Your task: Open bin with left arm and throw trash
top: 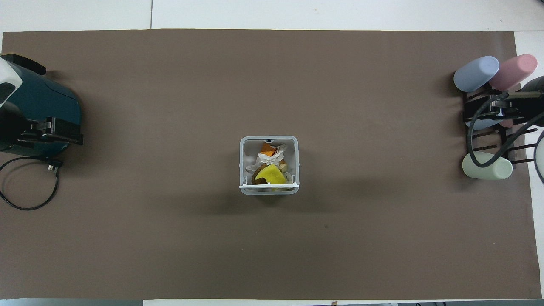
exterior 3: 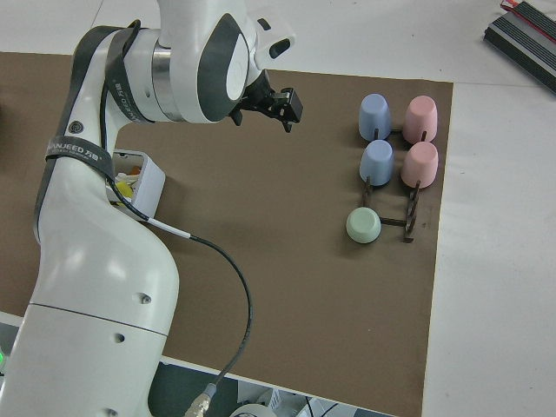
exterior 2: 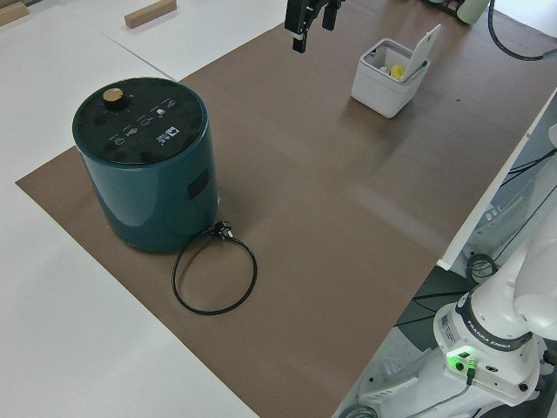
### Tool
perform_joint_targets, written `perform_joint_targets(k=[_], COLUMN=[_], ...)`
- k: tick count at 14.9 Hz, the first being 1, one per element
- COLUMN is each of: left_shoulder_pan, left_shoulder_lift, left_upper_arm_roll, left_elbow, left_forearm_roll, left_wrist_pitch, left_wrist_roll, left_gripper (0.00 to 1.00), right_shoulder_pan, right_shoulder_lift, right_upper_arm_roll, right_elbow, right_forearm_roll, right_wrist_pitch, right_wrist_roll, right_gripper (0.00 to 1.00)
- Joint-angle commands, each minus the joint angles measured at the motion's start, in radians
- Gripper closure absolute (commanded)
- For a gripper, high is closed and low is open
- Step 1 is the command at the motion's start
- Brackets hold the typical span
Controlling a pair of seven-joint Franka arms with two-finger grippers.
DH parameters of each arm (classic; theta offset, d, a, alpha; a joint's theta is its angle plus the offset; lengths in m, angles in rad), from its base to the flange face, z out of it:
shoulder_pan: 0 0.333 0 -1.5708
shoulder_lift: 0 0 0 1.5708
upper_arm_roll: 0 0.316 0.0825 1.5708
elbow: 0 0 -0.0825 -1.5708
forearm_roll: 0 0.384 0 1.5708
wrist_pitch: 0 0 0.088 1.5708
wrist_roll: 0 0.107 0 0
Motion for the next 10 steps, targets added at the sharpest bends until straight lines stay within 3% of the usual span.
perform_joint_targets(k=[1,10], left_shoulder_pan=[-0.014,0.006], left_shoulder_lift=[-0.013,-0.015], left_upper_arm_roll=[0.022,0.017], left_elbow=[-0.007,-0.001], left_forearm_roll=[0.011,0.008], left_wrist_pitch=[-0.001,-0.005], left_wrist_roll=[0.01,0.013], left_gripper=[0.0,0.0], right_shoulder_pan=[-0.045,-0.04], right_shoulder_lift=[0.039,0.019], right_upper_arm_roll=[0.021,0.022], right_elbow=[0.058,0.006], right_forearm_roll=[-0.01,0.002], right_wrist_pitch=[-0.057,-0.097], right_wrist_roll=[-0.013,-0.01], right_gripper=[0.0,0.0])
